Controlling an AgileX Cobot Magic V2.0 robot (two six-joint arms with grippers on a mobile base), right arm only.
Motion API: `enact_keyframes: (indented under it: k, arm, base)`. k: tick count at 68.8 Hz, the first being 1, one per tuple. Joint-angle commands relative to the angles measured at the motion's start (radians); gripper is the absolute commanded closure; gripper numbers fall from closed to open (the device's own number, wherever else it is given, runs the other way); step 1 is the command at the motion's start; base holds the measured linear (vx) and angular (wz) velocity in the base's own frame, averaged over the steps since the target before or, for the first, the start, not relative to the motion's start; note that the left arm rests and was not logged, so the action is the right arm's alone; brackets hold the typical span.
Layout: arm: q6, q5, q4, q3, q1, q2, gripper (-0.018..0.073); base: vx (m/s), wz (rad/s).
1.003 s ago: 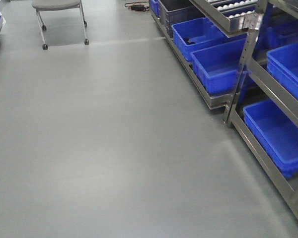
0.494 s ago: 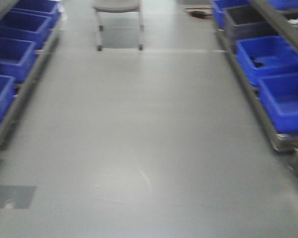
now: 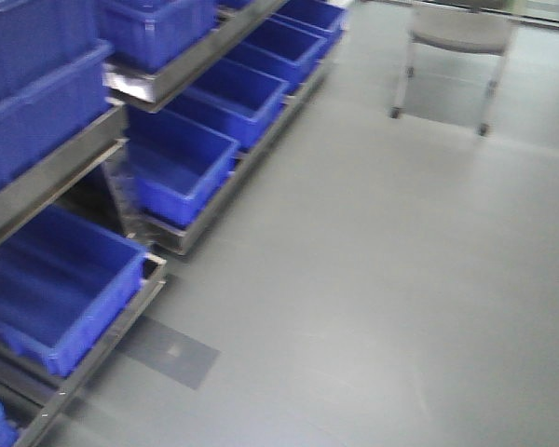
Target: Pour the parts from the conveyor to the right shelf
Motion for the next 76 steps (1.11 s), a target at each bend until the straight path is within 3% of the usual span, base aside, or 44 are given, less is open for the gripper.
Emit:
enact_keyframes:
  k: [1,76]
  arm:
    - [-0.003,-0.081,-0.008,-0.028,-0.001,0.012,0.0565]
    - [-0.003,-0.081,-0.008,-0.028,-0.001,0.012,0.0565]
  base:
    - [0.36,0.80]
    - [0.24,0.73]
